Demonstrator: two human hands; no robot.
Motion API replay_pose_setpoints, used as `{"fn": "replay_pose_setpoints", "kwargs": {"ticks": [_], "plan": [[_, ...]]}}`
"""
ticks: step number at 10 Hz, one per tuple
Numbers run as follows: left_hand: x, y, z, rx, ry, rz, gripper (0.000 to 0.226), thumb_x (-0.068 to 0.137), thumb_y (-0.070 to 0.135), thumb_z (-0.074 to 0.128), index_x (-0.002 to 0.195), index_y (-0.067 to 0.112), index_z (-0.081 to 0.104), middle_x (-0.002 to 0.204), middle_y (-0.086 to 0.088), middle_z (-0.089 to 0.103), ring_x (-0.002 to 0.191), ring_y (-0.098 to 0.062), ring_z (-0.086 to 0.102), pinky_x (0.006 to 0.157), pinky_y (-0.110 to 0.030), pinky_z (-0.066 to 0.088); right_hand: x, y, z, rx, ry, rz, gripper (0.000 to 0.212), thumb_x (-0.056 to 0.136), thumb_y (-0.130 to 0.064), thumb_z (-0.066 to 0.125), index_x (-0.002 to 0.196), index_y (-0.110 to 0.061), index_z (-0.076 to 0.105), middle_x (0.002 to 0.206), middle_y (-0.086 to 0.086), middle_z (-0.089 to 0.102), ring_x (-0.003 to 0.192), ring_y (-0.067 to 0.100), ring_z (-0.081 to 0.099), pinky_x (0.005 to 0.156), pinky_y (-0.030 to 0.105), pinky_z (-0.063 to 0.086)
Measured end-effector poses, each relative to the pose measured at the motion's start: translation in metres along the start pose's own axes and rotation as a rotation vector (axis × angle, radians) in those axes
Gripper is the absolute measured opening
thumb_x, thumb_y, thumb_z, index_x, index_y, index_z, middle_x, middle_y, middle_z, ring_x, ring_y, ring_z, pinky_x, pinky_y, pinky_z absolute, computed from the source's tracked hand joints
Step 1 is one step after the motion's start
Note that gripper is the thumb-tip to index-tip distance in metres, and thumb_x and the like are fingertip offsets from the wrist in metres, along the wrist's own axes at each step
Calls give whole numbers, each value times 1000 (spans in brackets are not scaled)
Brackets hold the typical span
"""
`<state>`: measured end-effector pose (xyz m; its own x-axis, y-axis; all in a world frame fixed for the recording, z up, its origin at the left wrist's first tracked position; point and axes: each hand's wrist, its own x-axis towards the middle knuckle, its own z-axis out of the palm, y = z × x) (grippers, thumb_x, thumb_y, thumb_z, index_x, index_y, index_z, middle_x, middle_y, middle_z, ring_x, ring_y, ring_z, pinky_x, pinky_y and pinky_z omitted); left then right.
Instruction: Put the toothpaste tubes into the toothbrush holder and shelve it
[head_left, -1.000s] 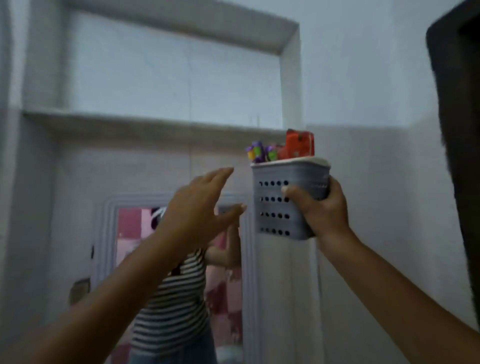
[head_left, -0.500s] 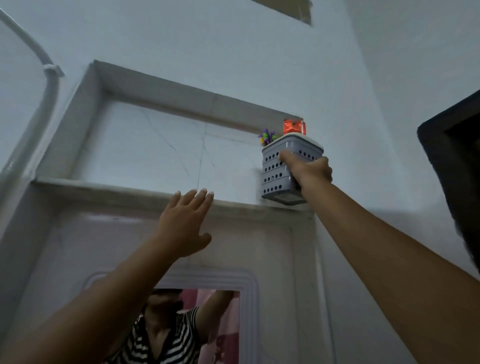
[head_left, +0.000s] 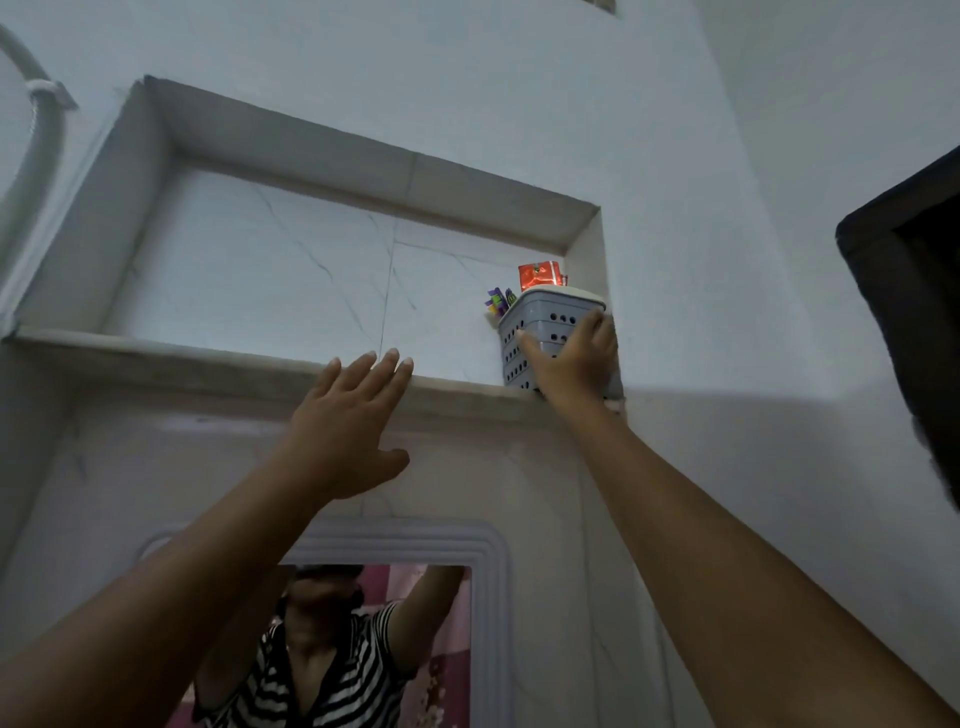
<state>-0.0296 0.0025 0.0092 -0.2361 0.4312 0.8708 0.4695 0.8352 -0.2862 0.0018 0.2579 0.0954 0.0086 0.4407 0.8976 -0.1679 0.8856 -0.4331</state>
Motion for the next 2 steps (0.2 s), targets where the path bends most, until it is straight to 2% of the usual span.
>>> {"fn": "replay_pose_setpoints", "kwargs": {"ticks": [1,2], "plan": [[-2,4,-5,-17,-39,0,92,90,50,49,154,20,-10,164,-3,-12,152,-20,-8,124,-41,0,-23,7,-8,-36,-88,-61,99,99,-52,60,164,2,8,173,21,7,161,34,8,130,47,10],[-13,9,-16,-11,-23,12,85,93,46,48,155,16,-2,165,-4,-4,152,-19,-2,124,-39,4,-54,6,-18,66,-121,-164,81,104,-42,56,162,3,21,171,23,18,160,34,16,129,45,15]]}}
